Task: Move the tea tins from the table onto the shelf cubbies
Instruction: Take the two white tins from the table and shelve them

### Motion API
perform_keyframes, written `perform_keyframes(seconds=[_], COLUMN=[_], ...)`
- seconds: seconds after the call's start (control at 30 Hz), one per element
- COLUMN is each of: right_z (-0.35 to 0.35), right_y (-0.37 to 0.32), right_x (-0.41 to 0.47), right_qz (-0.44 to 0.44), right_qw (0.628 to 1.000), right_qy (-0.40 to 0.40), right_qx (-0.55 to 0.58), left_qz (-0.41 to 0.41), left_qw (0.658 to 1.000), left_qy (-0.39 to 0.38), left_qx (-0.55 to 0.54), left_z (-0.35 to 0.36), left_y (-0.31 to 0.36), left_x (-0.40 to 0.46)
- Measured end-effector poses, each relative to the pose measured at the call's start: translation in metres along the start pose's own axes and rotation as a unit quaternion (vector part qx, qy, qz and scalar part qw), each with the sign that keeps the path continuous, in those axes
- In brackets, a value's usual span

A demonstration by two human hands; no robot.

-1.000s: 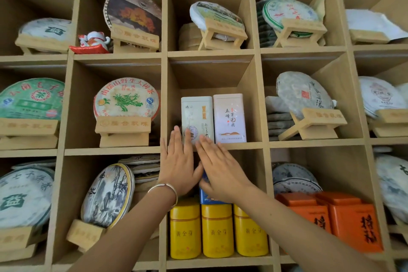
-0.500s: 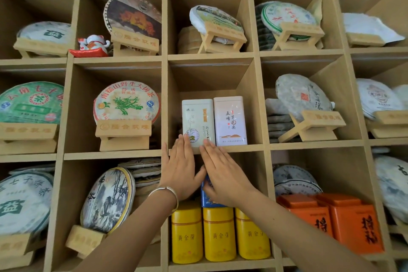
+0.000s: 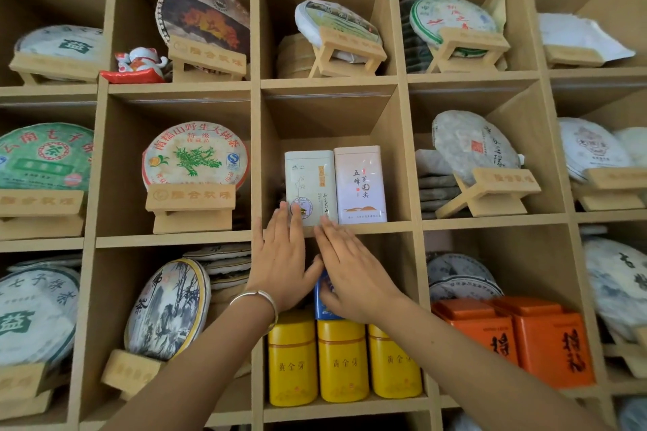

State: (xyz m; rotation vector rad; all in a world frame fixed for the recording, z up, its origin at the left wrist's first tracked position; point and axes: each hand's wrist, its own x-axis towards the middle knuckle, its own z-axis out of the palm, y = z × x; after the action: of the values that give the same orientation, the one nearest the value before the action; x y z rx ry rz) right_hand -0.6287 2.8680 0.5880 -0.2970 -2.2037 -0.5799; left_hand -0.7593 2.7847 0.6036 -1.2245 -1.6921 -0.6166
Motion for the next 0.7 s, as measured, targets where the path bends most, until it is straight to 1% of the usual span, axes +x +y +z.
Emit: perform_keyframes(seconds=[0.07, 0.17, 0.27, 0.43, 0.5, 0.57, 0.7], right_z=[-0.003, -0.009, -0.025, -0.058, -0.070, -0.086, -0.132], right_y=[-0.002, -0.001, 0.012, 0.023, 0.018, 0.019, 0.027], right_x=[-0.006, -0.019, -0.034, -0.070, -0.091, -0.119, -0.195], right_qz=[0.003, 0.027, 0.057, 0.103, 0.122, 0.162, 0.253], right_qw=[1.000, 0.999, 0.998, 0.991, 0.987, 0.977, 0.944], right_qy=[0.008, 0.017, 0.008, -0.032, -0.050, -0.066, -0.123], right_qx=[0.005, 0.020, -0.010, -0.080, -0.096, -0.120, -0.173], left_qz=[0.044, 0.102, 0.106, 0.131, 0.146, 0.158, 0.194], left_qw=[0.999, 0.993, 0.991, 0.986, 0.983, 0.978, 0.955], left_qy=[0.015, 0.009, 0.007, -0.031, -0.054, -0.068, -0.096], left_qx=[-0.023, -0.062, -0.081, -0.095, -0.100, -0.116, -0.203], left_z=[-0.004, -0.008, -0.008, -0.003, 0.001, 0.004, 0.007], left_y=[0.004, 0.008, 0.014, 0.037, 0.057, 0.090, 0.172], left_x=[-0.005, -0.014, -0.019, -0.041, -0.052, -0.060, -0.083])
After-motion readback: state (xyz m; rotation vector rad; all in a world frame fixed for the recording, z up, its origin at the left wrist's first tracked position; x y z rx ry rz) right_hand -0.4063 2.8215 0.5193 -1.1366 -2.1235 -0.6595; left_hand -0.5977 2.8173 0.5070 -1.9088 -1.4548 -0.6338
